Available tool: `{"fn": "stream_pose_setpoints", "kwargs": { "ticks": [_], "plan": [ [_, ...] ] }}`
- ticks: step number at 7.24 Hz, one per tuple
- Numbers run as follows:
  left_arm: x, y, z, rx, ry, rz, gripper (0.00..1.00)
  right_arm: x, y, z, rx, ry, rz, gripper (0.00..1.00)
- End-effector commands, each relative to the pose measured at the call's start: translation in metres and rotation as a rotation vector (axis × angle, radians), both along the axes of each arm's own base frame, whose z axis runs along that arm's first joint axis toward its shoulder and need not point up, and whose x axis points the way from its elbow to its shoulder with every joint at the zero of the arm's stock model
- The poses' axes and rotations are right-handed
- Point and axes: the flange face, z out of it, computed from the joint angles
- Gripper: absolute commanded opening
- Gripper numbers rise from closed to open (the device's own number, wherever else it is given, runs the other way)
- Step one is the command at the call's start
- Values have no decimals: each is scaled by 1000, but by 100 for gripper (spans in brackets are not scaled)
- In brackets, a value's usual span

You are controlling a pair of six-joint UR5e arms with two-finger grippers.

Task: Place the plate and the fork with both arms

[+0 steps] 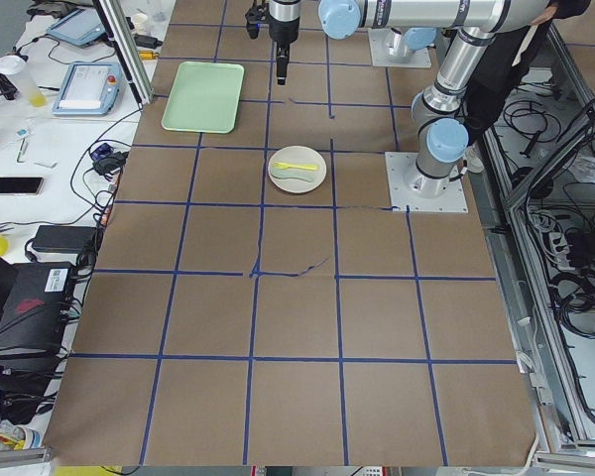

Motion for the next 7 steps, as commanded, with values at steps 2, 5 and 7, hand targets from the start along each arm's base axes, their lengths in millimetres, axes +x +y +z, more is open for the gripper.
{"fn": "stream_pose_setpoints", "kwargs": {
  "ticks": [2, 5, 7],
  "plan": [
    [0, 0, 1, -2, 0, 0, 100, -9, -2, 6, -2, 15, 28, 100],
    [0, 0, 0, 0, 0, 0, 100, -20, -5, 12, -2, 21, 33, 100],
    [0, 0, 0, 0, 0, 0, 100, -20, 0, 12, 42, 5, 28, 100]
  ]
}}
